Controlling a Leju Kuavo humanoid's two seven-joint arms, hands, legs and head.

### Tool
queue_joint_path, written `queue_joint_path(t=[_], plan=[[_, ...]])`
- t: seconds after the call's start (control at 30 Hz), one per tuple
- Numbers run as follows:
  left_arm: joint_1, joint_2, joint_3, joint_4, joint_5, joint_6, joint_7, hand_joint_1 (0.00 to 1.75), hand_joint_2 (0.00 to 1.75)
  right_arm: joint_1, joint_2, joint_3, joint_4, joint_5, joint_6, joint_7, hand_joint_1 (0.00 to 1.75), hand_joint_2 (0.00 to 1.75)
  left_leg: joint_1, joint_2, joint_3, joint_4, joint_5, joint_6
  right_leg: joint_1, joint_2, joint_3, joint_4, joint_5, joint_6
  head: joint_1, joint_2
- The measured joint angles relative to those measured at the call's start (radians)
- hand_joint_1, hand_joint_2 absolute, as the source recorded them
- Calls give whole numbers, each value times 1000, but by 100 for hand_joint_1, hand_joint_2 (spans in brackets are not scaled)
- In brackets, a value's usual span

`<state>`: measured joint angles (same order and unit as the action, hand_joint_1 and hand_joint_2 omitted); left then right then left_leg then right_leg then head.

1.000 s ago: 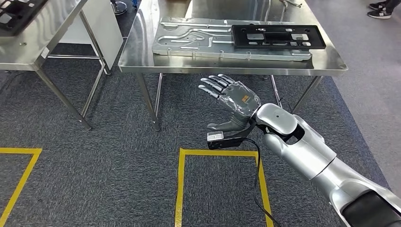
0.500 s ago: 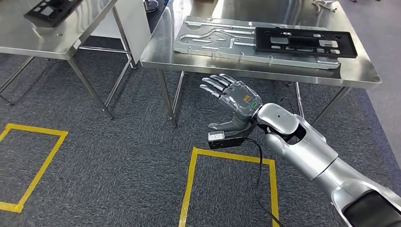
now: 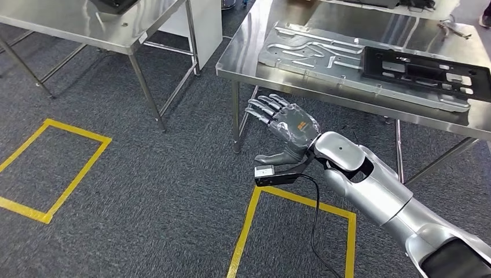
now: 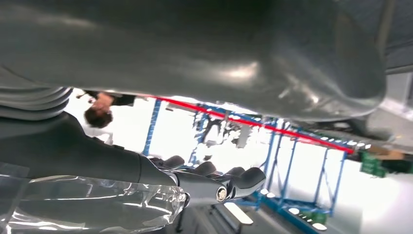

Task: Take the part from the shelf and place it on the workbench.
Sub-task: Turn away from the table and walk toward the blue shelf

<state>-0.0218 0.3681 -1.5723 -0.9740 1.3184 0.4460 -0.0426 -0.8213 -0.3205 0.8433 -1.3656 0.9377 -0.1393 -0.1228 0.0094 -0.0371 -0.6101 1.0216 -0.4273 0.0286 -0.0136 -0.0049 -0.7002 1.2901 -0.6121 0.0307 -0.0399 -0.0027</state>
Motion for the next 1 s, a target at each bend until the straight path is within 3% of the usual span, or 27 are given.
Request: queue_joint_path(t=[0.03, 0.07, 0.13, 0.2, 0.27, 0.33, 0.4, 0.47, 0.5, 0.53, 0.57, 0.63, 0.7, 0.77, 0.8, 0.87, 0.93, 0.97, 1.0], plan=[[0, -1, 0, 3, 0, -1, 0, 0, 0, 5, -1, 0, -1, 2, 0, 0, 0, 0, 0, -13, 0, 1, 0, 0, 0, 2, 6, -20, 24, -1, 0, 0], [1, -3, 0, 5, -1, -2, 0, 0, 0, 8, -2, 0, -2, 3, -1, 0, 0, 0, 0, -25, 1, 1, 0, -1, -1, 9, 29, -73, 61, -4, 0, 0], [0, -5, 0, 8, -2, -2, 0, 0, 0, 9, -3, 0, -7, 6, -3, 1, 0, 0, 0, -48, -1, 4, 1, -6, -3, 51, 87, -200, 120, -12, 0, 0], [0, -7, 0, 11, -6, -4, 0, 0, 0, 10, -6, 0, -11, 10, -5, 1, 0, 0, 2, -68, -8, 5, 4, -17, -2, 78, 111, -258, 134, -19, 0, 0], [2, -8, 0, 13, -11, -6, 0, 0, 0, 10, -7, 0, -16, 14, -6, 2, 0, 0, 5, -90, -14, 2, 9, -31, -1, 60, 115, -266, 136, -27, 0, 0], [5, -10, -1, 16, -15, -8, 0, 0, 0, 9, -5, 0, -21, 16, -6, 1, 0, 0, 3, -65, -25, 22, -7, -42, -5, 35, 122, -277, 141, -39, 0, 0], [3, -11, -1, 22, -17, -10, 0, 0, 0, 9, -5, 1, -23, 18, -6, 2, 0, 0, 2, -6, -67, 118, -62, -50, -5, 9, 128, -284, 142, -49, 0, 0], [1, -12, -1, 27, -17, -11, -1, 0, 0, 10, -5, 2, -22, 20, -6, 3, 0, 0, 6, 24, -125, 243, -115, -58, -1, -18, 128, -283, 140, -53, 0, 0], [1, -13, -1, 29, -17, -11, -1, 0, 0, 11, -5, 4, -22, 21, -6, 3, 0, 0, 8, 29, -138, 271, -119, -61, 0, -31, 128, -282, 139, -53, 0, 0], [1, -13, -1, 31, -17, -11, -1, 0, 0, 12, -5, 5, -22, 22, -6, 3, 0, 0, 10, 32, -132, 261, -105, -62, 0, -43, 128, -281, 137, -52, 0, 0], [1, -14, -1, 33, -17, -12, -2, 0, 0, 12, -5, 7, -22, 22, -6, 3, 0, 0, 10, 38, -104, 212, -75, -62, 0, -55, 130, -280, 135, -50, 0, 0], [1, -14, -1, 37, -17, -13, -3, 0, 0, 11, -5, 7, -22, 24, -6, 3, 0, 0, 6, 79, -32, 77, -24, -57, 4, -77, 133, -274, 127, -42, 0, 0], [0, -14, -1, 39, -15, -13, -4, 0, 0, 8, -6, 7, -22, 25, -6, 3, 0, 0, -1, 102, 0, 11, -9, -45, 11, -97, 136, -269, 121, -33, 0, 0], [0, -15, 0, 40, -12, -13, -6, 0, 0, 6, -4, 8, -23, 26, -6, 3, 0, 0, -3, 80, -2, 8, -6, -32, 14, -115, 140, -271, 118, -25, 0, 0], [0, -16, 0, 40, -10, -13, -6, 0, 0, 6, -4, 8, -23, 26, -6, 3, 0, 0, -1, 69, -1, 5, -4, -26, 11, -110, 142, -269, 113, -19, 0, 0], [0, -16, 0, 40, -7, -13, -7, 0, 0, 4, -3, 8, -24, 26, -6, 3, 0, 0, 2, 49, 1, -2, 2, -14, 4, -66, 124, -221, 77, -10, 0, 0], [-1, -16, 0, 41, -3, -13, -8, 0, 0, 5, -7, 9, -23, 26, -6, 3, 0, 0, 3, 28, -1, -4, 5, -7, 0, -15, 65, -101, 13, -8, 0, 0], [-1, -17, 0, 41, 0, -13, -9, 0, 0, 7, -9, 9, -23, 26, -5, 3, 0, 0, 2, 17, -2, -4, 6, -5, 0, -5, 33, -38, -11, -7, 0, 0], [-1, -17, 0, 41, 1, -13, -10, 0, 0, 9, -10, 11, -22, 26, -5, 3, 0, 0, 2, 4, -3, -3, 6, -4, 0, -1, 11, 0, -17, -7, 0, 0]])
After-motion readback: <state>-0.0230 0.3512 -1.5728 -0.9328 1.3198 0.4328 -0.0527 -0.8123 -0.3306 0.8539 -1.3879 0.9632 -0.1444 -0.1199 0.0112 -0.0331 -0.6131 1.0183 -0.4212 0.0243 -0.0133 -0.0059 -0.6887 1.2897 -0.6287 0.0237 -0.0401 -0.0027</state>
